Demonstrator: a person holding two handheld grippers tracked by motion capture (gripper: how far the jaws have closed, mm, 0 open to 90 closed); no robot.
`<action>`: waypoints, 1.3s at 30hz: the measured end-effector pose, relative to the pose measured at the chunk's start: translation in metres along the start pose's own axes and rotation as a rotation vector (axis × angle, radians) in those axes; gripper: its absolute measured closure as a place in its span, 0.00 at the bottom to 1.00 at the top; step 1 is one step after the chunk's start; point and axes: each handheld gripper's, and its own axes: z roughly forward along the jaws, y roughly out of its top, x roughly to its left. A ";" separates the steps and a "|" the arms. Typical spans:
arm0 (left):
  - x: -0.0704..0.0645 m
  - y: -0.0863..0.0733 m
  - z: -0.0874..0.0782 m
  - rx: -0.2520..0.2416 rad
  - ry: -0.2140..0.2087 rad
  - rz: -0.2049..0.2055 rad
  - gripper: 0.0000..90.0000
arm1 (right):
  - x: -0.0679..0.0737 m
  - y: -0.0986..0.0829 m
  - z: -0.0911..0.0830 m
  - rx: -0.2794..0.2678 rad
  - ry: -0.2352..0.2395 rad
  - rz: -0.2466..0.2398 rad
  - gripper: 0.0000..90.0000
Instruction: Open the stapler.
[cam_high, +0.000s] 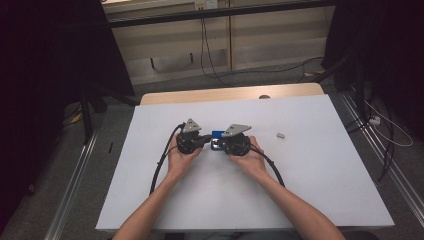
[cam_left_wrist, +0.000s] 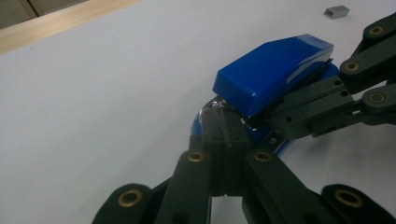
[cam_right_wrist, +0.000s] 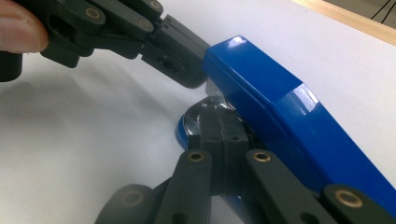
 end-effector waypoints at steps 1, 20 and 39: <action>0.000 0.001 0.000 0.001 0.002 0.001 1.00 | 0.000 0.000 0.000 0.000 -0.001 0.000 1.00; 0.000 0.008 -0.004 -0.048 -0.016 -0.015 1.00 | 0.002 -0.001 0.001 -0.017 -0.011 0.002 1.00; -0.002 0.011 -0.006 -0.076 -0.016 -0.022 1.00 | 0.001 -0.001 -0.010 -0.057 -0.021 0.013 1.00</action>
